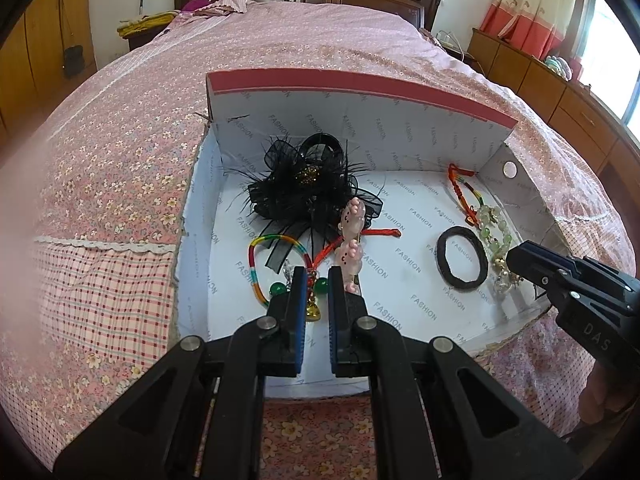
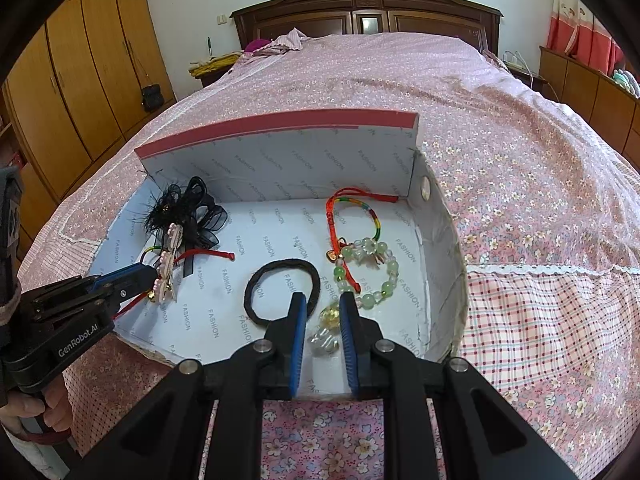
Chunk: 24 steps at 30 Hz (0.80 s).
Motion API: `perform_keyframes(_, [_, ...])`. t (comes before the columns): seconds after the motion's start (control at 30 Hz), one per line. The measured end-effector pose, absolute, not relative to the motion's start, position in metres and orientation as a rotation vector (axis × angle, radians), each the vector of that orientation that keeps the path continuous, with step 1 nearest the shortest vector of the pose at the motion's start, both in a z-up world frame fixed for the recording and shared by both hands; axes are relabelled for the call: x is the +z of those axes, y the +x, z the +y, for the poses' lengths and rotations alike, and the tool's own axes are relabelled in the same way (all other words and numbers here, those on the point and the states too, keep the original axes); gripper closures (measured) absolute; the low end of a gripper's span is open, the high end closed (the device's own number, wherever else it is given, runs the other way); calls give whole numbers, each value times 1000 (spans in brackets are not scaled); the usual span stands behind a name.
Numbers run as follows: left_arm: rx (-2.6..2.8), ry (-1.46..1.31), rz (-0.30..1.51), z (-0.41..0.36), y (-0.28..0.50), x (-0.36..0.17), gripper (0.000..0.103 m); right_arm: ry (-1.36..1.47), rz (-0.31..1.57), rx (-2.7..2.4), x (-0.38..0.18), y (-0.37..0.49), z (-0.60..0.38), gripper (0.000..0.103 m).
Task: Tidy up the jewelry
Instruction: 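Open the right tool on the gold earrings while the left releases the green earring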
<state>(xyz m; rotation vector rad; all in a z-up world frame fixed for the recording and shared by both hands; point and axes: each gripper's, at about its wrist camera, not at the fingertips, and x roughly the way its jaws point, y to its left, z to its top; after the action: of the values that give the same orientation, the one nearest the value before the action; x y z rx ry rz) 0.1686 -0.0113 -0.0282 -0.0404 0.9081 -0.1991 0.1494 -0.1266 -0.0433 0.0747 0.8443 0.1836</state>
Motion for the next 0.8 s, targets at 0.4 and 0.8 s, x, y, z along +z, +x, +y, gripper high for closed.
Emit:
perform_keyframes(0.4, [-198, -23, 928, -17, 169, -31, 81, 96, 830, 194, -39, 146, -127, 69])
perform_keyframes(0.8, [-178, -17, 893, -19, 158, -15, 58, 129, 790, 188, -20, 133, -133, 59])
